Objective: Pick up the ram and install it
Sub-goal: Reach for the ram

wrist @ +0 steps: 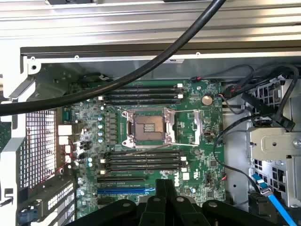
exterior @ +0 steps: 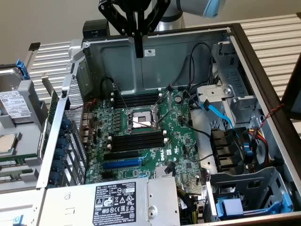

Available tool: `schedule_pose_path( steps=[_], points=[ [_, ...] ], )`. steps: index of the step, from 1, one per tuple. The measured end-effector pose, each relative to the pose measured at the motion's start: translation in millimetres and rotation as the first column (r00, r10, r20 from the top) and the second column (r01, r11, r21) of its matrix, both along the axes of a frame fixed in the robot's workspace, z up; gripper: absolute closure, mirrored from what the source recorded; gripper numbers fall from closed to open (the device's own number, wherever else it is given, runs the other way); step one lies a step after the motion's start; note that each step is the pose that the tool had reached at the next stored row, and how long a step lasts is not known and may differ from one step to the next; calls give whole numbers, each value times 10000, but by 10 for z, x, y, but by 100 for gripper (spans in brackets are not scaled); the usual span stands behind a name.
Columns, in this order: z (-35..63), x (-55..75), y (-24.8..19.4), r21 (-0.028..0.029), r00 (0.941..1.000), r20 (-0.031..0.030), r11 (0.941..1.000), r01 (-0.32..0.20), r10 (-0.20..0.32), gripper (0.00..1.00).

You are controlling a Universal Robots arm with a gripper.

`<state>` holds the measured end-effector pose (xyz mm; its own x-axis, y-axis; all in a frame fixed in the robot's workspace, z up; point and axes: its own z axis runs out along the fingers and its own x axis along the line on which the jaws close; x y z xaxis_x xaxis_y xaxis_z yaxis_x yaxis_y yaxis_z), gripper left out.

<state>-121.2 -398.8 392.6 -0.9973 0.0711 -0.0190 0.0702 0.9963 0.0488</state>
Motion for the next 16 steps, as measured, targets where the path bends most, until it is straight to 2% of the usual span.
schedule_pose_path(
  steps=[14, 16],
  points=[
    [0, -2, 0, 0, 10000, 2, 10000, 1, -1, 89],
    [0, -43, 0, 0, 10000, 5, 10000, 0, 0, 89]
  ],
)
